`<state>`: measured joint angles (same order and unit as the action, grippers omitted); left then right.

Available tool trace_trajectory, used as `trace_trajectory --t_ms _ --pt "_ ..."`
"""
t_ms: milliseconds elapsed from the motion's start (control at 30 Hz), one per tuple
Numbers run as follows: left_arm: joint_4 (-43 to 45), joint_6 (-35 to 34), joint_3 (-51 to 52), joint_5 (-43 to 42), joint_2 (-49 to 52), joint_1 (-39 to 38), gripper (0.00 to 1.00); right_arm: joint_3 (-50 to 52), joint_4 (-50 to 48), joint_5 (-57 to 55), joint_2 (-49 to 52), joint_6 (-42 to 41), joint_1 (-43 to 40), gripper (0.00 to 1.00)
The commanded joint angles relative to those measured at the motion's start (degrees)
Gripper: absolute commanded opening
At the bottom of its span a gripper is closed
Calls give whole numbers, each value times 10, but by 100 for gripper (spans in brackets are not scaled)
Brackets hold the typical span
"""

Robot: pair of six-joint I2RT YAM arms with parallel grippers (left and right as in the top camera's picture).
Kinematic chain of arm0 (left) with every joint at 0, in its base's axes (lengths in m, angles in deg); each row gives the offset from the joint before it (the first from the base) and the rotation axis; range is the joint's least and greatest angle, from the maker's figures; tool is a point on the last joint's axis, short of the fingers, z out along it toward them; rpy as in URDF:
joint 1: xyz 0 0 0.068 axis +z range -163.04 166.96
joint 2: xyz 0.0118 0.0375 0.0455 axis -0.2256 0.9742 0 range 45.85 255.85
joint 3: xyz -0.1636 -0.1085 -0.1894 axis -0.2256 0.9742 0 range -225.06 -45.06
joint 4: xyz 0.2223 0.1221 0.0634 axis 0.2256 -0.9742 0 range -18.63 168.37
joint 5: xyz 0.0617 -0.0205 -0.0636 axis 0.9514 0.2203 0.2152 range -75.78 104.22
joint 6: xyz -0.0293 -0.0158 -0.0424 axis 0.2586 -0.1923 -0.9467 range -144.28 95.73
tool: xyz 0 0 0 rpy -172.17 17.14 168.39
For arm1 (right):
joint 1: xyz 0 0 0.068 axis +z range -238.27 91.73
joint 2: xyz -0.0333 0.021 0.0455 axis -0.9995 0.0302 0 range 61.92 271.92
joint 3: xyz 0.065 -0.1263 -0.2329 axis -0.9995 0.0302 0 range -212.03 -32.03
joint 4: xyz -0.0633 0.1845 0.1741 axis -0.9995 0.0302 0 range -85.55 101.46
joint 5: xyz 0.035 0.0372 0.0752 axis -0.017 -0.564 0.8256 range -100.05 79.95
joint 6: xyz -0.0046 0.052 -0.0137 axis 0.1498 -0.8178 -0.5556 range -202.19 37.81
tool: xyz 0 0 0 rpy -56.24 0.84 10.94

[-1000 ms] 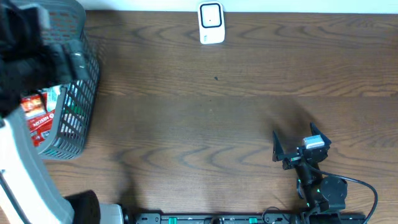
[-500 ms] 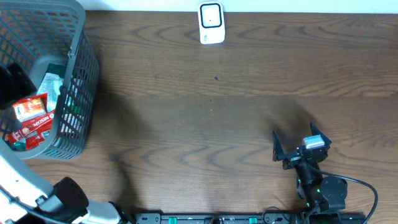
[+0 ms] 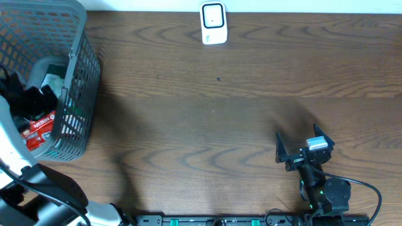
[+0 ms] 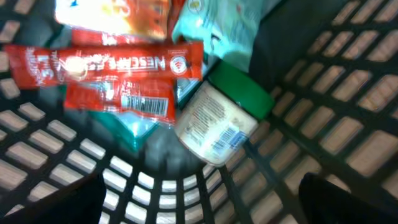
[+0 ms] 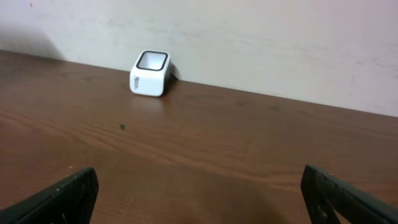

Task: Scan the item barcode
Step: 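Move the left gripper into the basket toward the green-lidded jar, then grasp the green-lidded jar with the left gripper and lift it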

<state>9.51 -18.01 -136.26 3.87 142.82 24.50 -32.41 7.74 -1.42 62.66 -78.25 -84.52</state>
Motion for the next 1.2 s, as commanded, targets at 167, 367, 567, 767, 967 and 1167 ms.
trace_trajectory --t_ms 167,367,567,767,967,1167 --pt "137 8 146 -10 -3 -30 93 1 2 5 -2 -7 0 99" --pt "176 17 179 -10 -3 -46 84 1 2 5 -2 -7 0 99" --pt "191 43 178 -10 0 -48 84 1 2 5 -2 -7 0 99" --pt "186 92 162 -52 1 -49 79 1 2 5 -2 -7 0 99" --pt "203 92 196 -52 8 -49 74 1 2 5 -2 -7 0 99" --pt "207 91 198 -53 49 -49 69 1 2 5 -2 -7 0 99"
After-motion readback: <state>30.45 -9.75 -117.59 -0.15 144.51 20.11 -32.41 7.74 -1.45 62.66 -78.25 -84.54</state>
